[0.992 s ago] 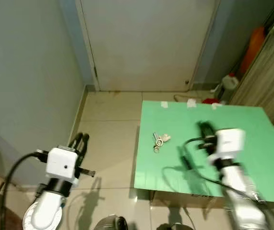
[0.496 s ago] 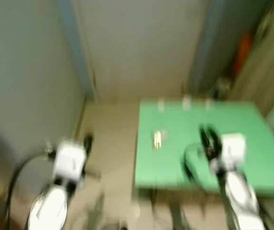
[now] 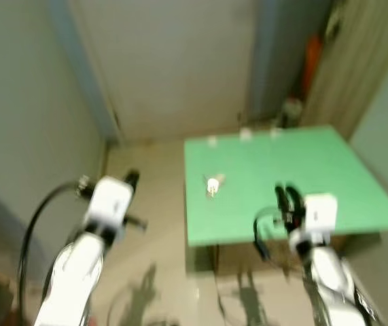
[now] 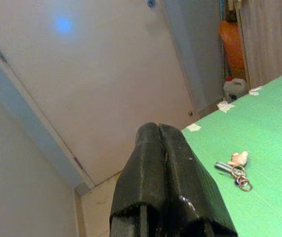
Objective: Hang keys on a hook
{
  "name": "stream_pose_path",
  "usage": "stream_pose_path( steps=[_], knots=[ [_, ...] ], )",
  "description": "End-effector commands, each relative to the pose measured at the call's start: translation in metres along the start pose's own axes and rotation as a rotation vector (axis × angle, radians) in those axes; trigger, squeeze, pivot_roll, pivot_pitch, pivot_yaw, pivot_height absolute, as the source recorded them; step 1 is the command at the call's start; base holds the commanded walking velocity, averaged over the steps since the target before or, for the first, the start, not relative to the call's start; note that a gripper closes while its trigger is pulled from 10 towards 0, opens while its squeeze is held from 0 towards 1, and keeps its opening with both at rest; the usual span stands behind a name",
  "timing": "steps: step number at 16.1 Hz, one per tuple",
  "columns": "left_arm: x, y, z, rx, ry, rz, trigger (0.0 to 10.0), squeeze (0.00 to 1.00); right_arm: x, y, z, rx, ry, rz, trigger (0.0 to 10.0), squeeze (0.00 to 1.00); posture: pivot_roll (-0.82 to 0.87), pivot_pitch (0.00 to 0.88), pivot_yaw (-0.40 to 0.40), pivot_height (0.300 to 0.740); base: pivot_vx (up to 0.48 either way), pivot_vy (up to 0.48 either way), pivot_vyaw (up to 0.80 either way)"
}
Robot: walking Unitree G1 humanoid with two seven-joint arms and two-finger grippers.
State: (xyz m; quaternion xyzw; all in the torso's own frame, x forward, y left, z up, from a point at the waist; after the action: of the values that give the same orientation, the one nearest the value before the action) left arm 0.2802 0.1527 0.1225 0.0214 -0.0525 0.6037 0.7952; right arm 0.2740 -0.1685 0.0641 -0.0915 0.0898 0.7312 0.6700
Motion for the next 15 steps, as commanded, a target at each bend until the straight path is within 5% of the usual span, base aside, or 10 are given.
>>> stream_pose_path(
  steps=[1, 11, 13, 15],
  knots=[
    [0.000, 0.000, -0.008, 0.039, -0.009, -0.013, 10.0, 0.00, 0.005, -0.004, 0.002, -0.006, 0.009, 0.018, 10.0, 0.00, -0.14, 0.036, 0.100, 0.740, 0.446, 0.000, 0.00],
    [-0.008, -0.041, -0.028, 0.152, -0.072, -0.203, 10.0, 0.00, 0.016, 0.004, -0.006, 0.026, 0.019, 0.037, 10.0, 0.00, -0.17, 0.056, 0.143, 0.740, 0.450, 0.000, 0.00],
    [-0.018, -0.044, -0.044, 0.247, -0.120, -0.296, 10.0, 0.00, 0.020, 0.008, -0.007, 0.034, 0.016, 0.045, 10.0, 0.00, -0.18, 0.068, 0.149, 0.740, 0.437, 0.000, 0.00],
    [-0.010, -0.039, -0.064, 0.339, -0.118, -0.337, 10.0, 0.00, 0.019, 0.016, -0.009, 0.048, 0.016, 0.041, 10.0, 0.00, -0.20, 0.109, 0.162, 0.740, 0.000, 0.000, 0.00]
  ],
)
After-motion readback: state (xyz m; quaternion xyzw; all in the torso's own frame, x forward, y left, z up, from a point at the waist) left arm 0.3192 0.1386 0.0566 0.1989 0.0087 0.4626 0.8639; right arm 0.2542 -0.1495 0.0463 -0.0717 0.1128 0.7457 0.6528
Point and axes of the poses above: a point about 5 cm out from each wrist's last joint towards the gripper, its own y axis pointing back from the gripper into the wrist, its own z axis along the axis of the wrist's last joint, x = y × z, the point moved 4 cm from there along -y, pointing out of the wrist towards the gripper, and after that the axes turned 13 degrees about y, right-handed, at the moved point
